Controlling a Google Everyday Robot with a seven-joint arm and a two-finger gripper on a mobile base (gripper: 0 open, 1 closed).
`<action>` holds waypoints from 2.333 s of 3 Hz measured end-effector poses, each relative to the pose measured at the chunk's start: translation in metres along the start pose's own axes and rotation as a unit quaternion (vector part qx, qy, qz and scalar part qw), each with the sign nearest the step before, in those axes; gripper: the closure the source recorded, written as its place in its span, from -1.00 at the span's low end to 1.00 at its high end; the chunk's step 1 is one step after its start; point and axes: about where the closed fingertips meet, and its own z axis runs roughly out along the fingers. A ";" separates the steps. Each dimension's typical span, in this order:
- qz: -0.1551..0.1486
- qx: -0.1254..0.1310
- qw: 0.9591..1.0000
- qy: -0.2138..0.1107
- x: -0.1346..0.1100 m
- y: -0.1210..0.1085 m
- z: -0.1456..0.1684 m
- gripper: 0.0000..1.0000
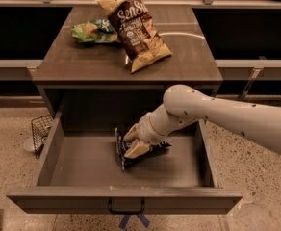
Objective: Pick blue chip bag from top drawer and place on counter
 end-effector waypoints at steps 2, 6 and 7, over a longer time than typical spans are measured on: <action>0.041 0.014 0.999 -0.010 0.007 0.002 -0.060 1.00; 0.091 0.099 0.989 -0.067 -0.027 -0.033 -0.307 1.00; 0.054 0.160 0.982 -0.085 -0.051 -0.079 -0.354 1.00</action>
Offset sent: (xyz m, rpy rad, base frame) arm -0.0056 -0.0919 0.0899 0.0343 0.0793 -0.1665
